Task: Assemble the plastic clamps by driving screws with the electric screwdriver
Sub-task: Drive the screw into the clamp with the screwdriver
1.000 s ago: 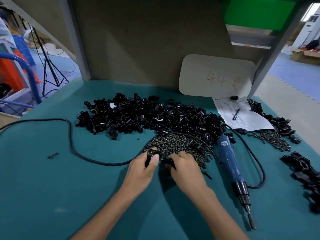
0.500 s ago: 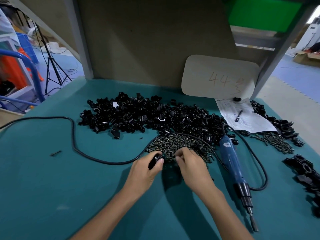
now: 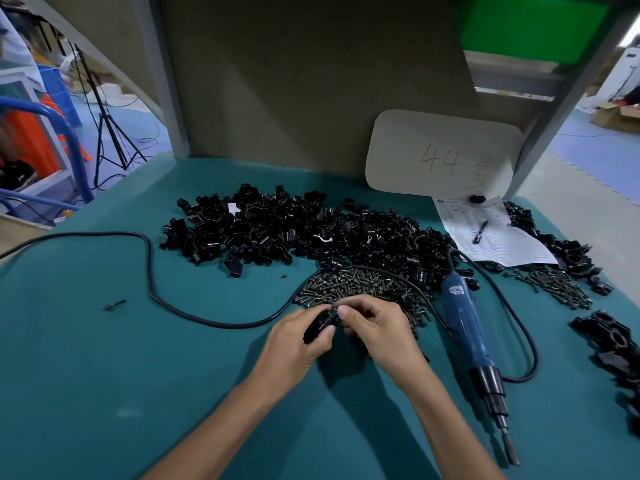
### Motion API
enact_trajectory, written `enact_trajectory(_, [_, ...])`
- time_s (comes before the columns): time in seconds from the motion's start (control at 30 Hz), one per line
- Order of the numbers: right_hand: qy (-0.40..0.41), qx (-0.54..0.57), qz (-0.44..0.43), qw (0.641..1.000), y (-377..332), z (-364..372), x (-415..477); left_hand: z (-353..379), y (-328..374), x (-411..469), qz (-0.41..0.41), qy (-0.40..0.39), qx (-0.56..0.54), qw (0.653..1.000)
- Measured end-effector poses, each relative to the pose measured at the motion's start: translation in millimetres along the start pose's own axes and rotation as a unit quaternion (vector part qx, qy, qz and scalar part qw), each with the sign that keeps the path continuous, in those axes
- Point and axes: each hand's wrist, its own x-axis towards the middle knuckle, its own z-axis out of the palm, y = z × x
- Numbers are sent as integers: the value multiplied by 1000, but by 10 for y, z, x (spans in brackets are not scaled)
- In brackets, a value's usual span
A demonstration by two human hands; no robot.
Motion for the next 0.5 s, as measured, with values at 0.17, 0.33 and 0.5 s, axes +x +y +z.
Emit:
enact_trajectory(0.17, [-49,-42,-27,998,7,-31,15,5,12,-2,17,-10,23,1000])
enact_trajectory(0.33, [-80,-56,-19,995,22,-85,24,12,21,-1,16,-20,43,999])
enact_trajectory(0.5, [-93,-130,-8,987,-23,-97,36,29,31,-5,19,-32,71,997])
